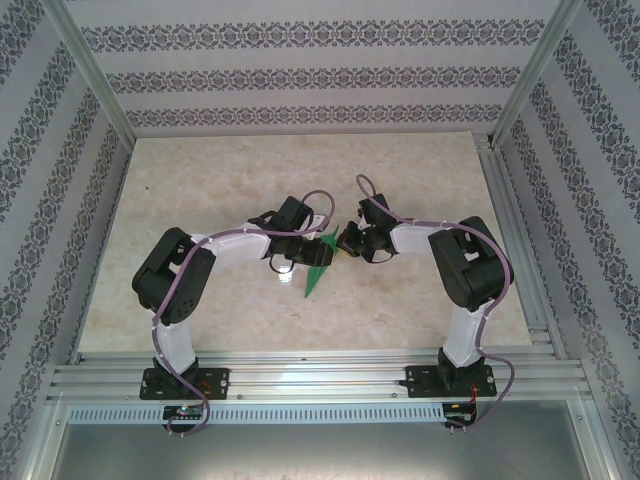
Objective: Fold a paper plane with a square sheet of paper (fold left side to right side)
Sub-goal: Fold the wing for the fifth time at the center of the table.
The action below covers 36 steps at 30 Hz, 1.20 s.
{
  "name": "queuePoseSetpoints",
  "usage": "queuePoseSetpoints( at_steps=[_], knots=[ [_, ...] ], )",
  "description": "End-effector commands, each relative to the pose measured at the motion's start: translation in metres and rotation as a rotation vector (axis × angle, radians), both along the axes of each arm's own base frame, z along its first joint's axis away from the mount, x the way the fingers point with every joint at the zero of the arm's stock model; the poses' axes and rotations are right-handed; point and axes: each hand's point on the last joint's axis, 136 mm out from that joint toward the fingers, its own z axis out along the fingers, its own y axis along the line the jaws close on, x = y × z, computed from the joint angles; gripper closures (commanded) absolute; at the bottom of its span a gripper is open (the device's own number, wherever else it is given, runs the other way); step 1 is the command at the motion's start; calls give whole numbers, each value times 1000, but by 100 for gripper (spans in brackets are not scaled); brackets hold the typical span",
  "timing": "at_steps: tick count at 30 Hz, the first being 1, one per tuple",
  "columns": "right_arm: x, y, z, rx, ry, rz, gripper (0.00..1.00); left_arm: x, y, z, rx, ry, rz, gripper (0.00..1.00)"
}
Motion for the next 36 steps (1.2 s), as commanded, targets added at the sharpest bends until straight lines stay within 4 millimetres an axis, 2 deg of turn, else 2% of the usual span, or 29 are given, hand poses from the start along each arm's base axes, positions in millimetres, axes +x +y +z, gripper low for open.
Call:
queuePoseSetpoints(
  at_steps=[1, 8, 16, 18, 21, 24, 28, 36],
  knots=[
    [-21, -13, -30, -103, 95, 9, 96, 5, 2, 22, -22, -38, -16, 61],
    [-22, -11, -30, -100, 95, 12, 96, 4, 7, 42, -25, -74, -17, 58],
    [-21, -11, -29, -100, 93, 12, 96, 4, 8, 43, -16, -74, -18, 61],
    [-21, -11, -29, -99, 92, 12, 96, 5, 9, 40, -6, -74, -17, 67],
    [-20, -11, -29, -100, 90, 17, 96, 5, 10, 38, 5, -76, -20, 81],
    [-21, -11, -29, -107, 93, 19, 96, 5, 10, 38, 8, -84, -37, 90],
    [-21, -11, -29, -107, 95, 22, 97, 7, 7, 30, 10, -63, -61, 94],
    [-21, -10, -27, -111, 92, 31, 97, 11, 11, 8, 11, -20, -69, 95]
  ],
)
